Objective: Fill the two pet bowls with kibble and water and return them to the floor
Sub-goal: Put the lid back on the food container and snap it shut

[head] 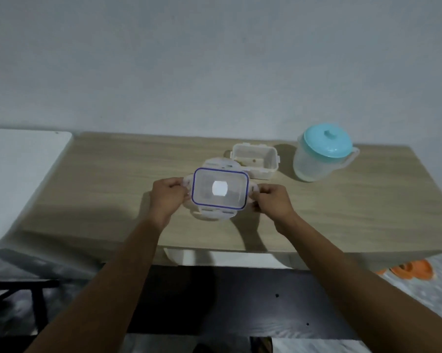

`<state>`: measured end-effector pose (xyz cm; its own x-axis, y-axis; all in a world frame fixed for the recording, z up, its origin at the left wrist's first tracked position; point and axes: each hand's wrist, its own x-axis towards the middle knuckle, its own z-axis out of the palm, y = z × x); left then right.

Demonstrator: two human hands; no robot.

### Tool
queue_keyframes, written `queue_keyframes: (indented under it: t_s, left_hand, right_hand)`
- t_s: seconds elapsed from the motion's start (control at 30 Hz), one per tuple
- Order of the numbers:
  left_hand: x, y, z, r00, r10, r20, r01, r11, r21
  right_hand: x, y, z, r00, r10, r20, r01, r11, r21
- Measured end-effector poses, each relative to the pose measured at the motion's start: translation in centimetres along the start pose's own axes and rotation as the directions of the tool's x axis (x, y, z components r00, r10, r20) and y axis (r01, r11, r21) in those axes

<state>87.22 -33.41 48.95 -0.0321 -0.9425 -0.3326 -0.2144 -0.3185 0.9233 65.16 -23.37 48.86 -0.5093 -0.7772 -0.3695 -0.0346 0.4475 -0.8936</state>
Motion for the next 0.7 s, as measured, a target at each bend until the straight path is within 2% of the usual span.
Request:
queue_keyframes:
  t_s: [0.1, 0.17, 0.3, 0.37, 0.43, 0.57, 0.7]
  left_hand:
    - [-0.2, 3.9, 2.3, 0.996, 0.082, 0.016, -0.081, 0.994, -0.071]
    - [0.0, 6.3, 4.3, 0.994, 0.090, 0.059, -0.079, 0.983, -0.168]
    - [0.6, 9.4, 7.9, 0.993, 0.003, 0.115, 0.042, 0.921, -0.387]
    - [1.4, 9.3, 9.4, 0.995, -0.036, 0.094, 0.072, 0.905, -0.420]
    - [2.4, 8.1, 10.7, 0.999, 0.009, 0.042, 0.004, 0.951, -0.310]
    - [3.9, 5.9, 12.8, 0.991, 0.128, -0.039, -0.130, 0.989, -0.070]
    - [4.9, 4.9, 14.5, 0.987, 0.147, -0.071, -0.144, 0.989, 0.043]
  right_hand:
    - [0.3, -2.9, -2.6, 0.981, -0.160, -0.111, 0.169, 0.983, 0.077]
    - [1.4, -4.2, -4.2, 0.957, -0.210, -0.200, 0.231, 0.969, 0.087]
    - [4.4, -4.9, -6.0, 0.956, -0.122, -0.266, 0.191, 0.949, 0.252]
    - [5.5, -4.3, -6.3, 0.963, -0.063, -0.262, 0.154, 0.927, 0.342]
    - [6.5, -3.4, -6.0, 0.963, -0.073, -0.261, 0.151, 0.943, 0.297]
    - [8.5, -1.2, -5.1, 0.931, -0.217, -0.292, 0.211, 0.976, -0.051]
    - [10.3, -0.2, -4.5, 0.921, -0.246, -0.301, 0.204, 0.965, -0.165]
